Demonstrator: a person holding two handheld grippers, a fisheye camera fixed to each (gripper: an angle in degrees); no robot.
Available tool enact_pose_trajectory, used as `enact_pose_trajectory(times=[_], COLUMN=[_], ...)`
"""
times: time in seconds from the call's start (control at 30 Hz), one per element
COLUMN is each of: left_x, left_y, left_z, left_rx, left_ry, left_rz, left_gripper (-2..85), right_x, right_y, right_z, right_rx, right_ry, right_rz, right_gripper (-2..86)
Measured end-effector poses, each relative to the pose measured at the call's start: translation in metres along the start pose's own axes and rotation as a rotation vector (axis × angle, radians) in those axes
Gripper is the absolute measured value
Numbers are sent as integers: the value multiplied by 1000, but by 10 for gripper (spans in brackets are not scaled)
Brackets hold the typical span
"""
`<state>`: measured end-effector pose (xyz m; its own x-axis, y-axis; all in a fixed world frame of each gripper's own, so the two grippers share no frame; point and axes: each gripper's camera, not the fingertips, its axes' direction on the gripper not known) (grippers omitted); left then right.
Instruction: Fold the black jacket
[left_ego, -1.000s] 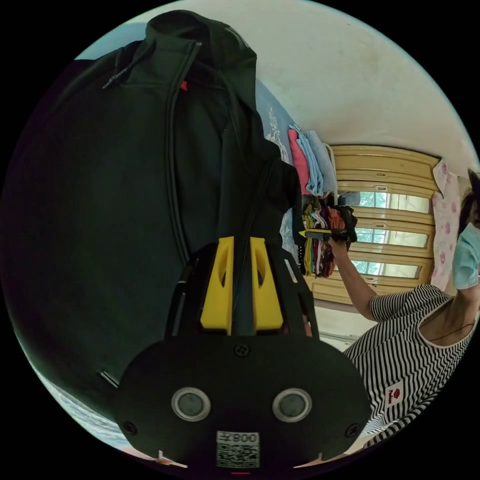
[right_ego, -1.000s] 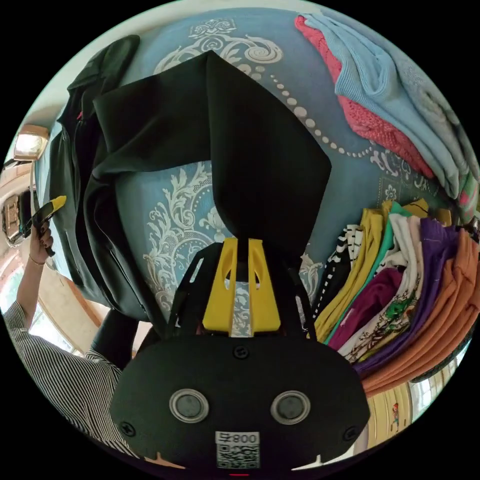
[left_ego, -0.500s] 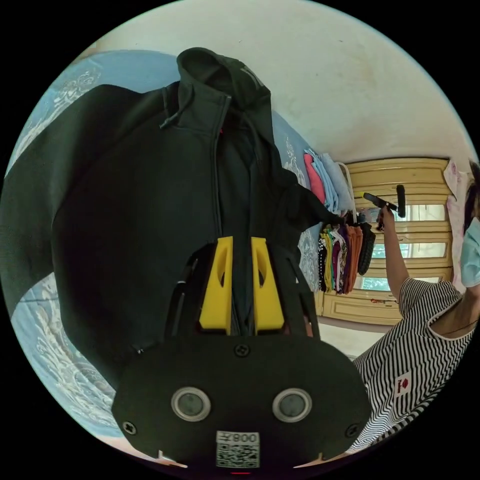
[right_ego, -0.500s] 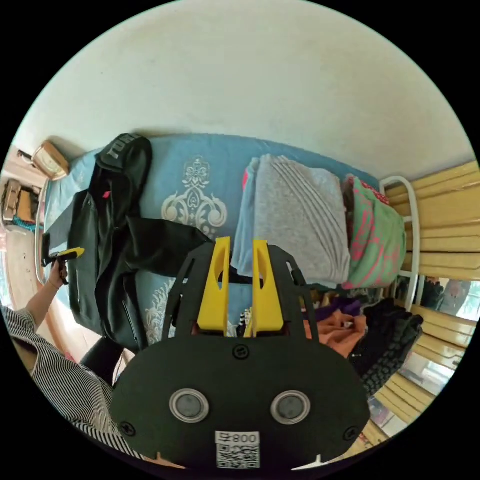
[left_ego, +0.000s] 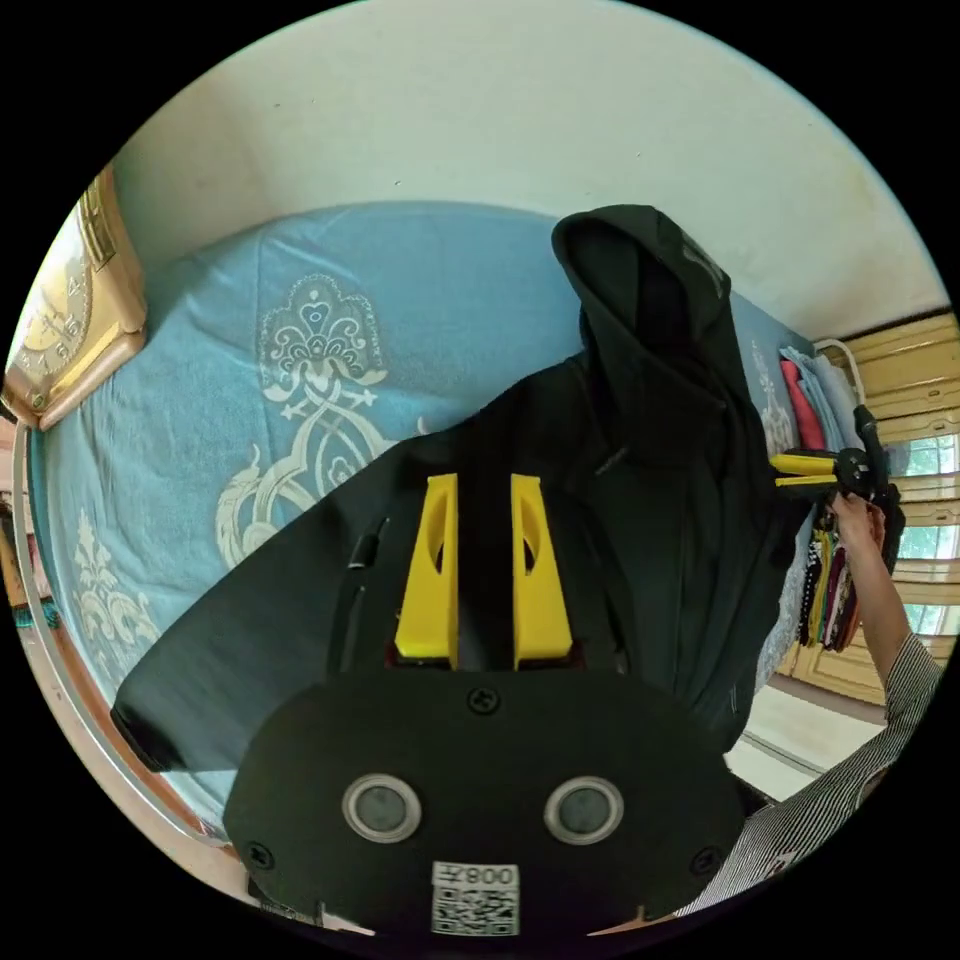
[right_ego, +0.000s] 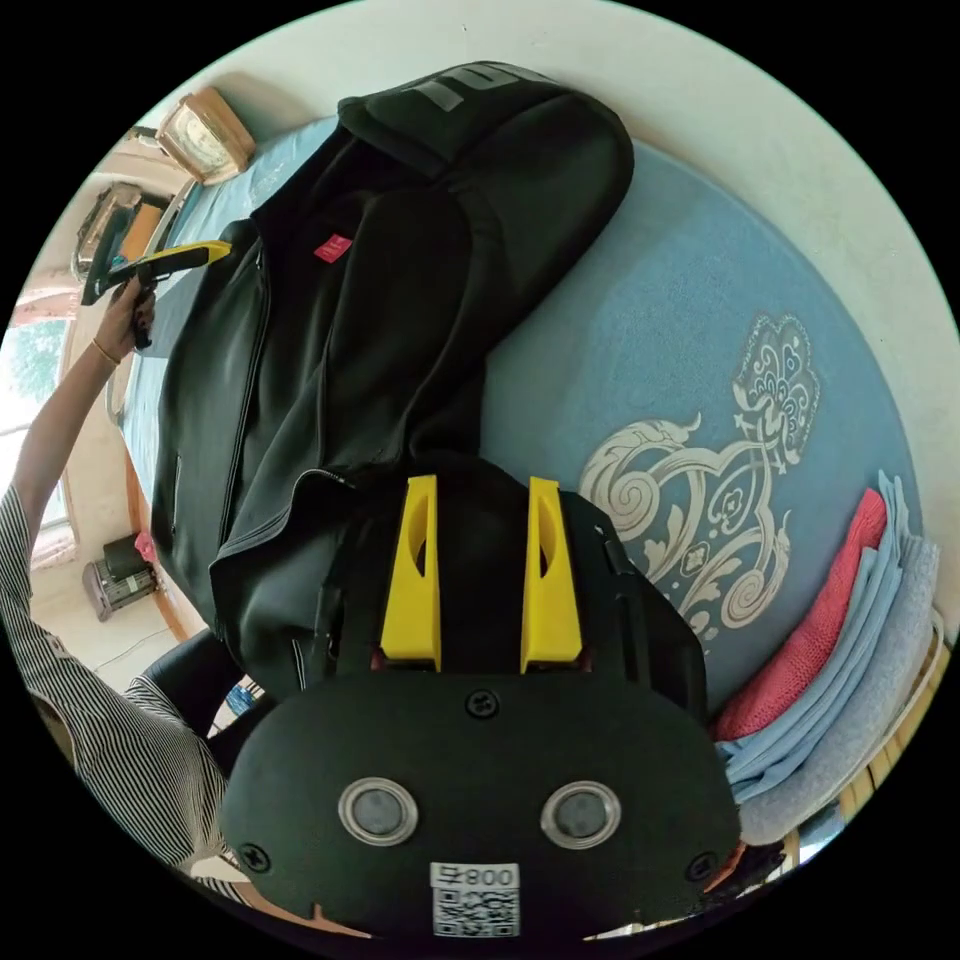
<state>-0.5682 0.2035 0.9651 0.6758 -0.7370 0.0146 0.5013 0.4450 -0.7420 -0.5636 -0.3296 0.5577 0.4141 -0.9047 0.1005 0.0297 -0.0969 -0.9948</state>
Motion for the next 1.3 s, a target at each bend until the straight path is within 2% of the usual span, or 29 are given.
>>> enact_pose_trajectory(times=[0.03,0.07,0.2,0.33,0.4,0.43,0.47,0.53,0.63,0.7,0.8,0.87,0.97,1.13,1.3], left_x=[4,8,-7,-25,-29,-35,-42,-42,-25,-12,16,44,66,77,120], left_y=[-4,-2,4,4,3,2,0,3,19,39,81,119,167,236,291], left_z=[13,14,12,-3,-14,-20,-18,-12,0,3,22,50,90,131,141], left_rx=[-82,-58,-51,34,86,115,106,100,121,163,177,130,41,-64,-166], left_ry=[-119,-144,-165,-154,-285,-290,-222,-221,-140,-83,188,353,446,521,380], left_rz=[15,58,4,-75,-119,-124,-116,-111,-32,-5,95,146,110,-26,43], left_gripper=[34,19,5,1,1,2,2,3,7,13,31,47,60,76,87], right_x=[0,0,2,28,40,47,53,59,67,77,97,109,105,45,-35], right_y=[-4,-5,0,4,5,4,1,-4,-13,-8,18,50,88,116,90], right_z=[12,18,17,-4,-22,-32,-34,-21,27,32,20,6,8,54,100], right_rx=[-32,-42,-44,21,81,96,94,66,-71,-33,95,241,359,312,216], right_ry=[23,41,102,98,71,71,76,64,136,76,23,-92,-222,-412,-467], right_rz=[10,20,6,106,143,155,158,163,177,231,326,379,381,213,26], right_gripper=[100,75,31,22,22,24,26,32,50,71,109,114,111,105,109])
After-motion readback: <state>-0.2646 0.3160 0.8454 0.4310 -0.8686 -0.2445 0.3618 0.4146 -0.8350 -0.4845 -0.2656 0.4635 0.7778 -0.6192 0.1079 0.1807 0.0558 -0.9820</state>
